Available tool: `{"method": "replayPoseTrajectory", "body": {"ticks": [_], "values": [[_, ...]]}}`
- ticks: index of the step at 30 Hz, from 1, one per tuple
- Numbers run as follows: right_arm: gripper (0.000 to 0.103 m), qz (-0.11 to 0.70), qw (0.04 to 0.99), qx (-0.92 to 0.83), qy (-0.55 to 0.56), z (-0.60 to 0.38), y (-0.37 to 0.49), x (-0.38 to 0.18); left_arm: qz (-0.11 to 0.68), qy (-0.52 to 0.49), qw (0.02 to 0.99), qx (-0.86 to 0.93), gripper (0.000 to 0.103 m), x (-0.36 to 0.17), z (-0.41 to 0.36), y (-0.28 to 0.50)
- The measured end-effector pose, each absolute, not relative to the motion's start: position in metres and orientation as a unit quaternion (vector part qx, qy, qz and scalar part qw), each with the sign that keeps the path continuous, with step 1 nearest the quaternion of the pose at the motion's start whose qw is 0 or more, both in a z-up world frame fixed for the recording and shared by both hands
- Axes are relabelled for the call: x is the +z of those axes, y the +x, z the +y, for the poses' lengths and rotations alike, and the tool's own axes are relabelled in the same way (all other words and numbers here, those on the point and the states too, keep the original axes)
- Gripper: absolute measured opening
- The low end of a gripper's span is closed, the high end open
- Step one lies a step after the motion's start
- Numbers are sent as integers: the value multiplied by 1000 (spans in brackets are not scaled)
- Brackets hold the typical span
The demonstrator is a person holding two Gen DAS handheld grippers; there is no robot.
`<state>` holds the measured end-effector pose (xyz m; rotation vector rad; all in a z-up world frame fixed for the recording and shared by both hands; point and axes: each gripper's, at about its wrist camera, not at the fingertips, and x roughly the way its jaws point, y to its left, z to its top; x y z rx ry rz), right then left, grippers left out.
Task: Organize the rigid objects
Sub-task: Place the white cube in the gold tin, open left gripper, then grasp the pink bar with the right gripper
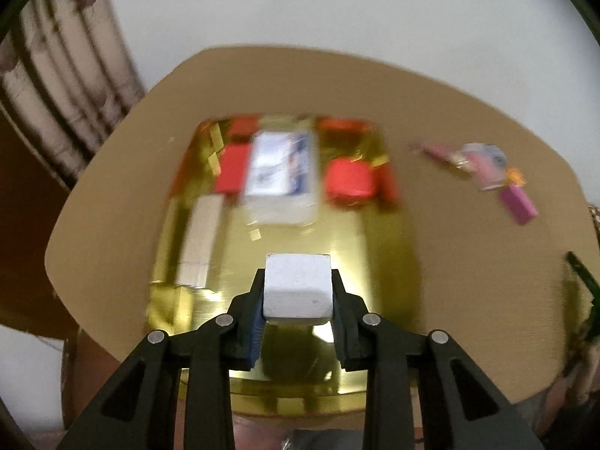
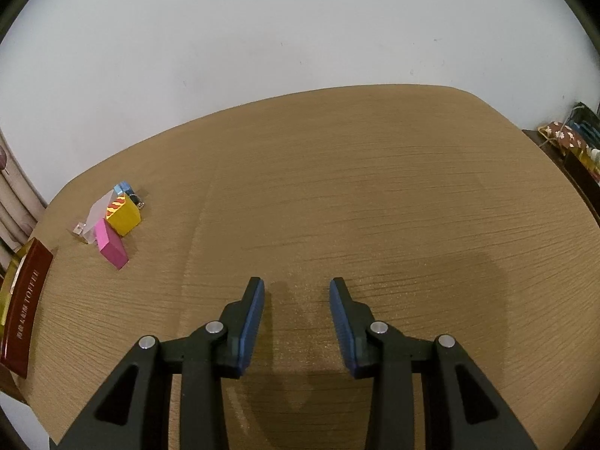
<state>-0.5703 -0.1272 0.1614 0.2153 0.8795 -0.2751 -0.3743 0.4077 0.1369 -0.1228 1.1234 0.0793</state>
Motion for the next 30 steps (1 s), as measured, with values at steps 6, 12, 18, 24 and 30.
{"method": "replayPoseTrajectory", "body": {"ticks": [6,12,18,24,30], "values": [[40,427,889,-136,96,-123,-568,159,528,-53,847,39,26,118,416,-371],[45,431,888,-137,84,-117,-563,156,530,-66,845,34,26,100,432,-355],[46,432,888,-138,79,-115,-561,155,534,-46,843,47,28,99,431,-351],[47,432,888,-138,80,-115,-561,154,512,-25,856,64,47,118,422,-367],[47,435,887,-141,68,-112,-562,154,428,-36,901,66,74,173,393,-425]]}}
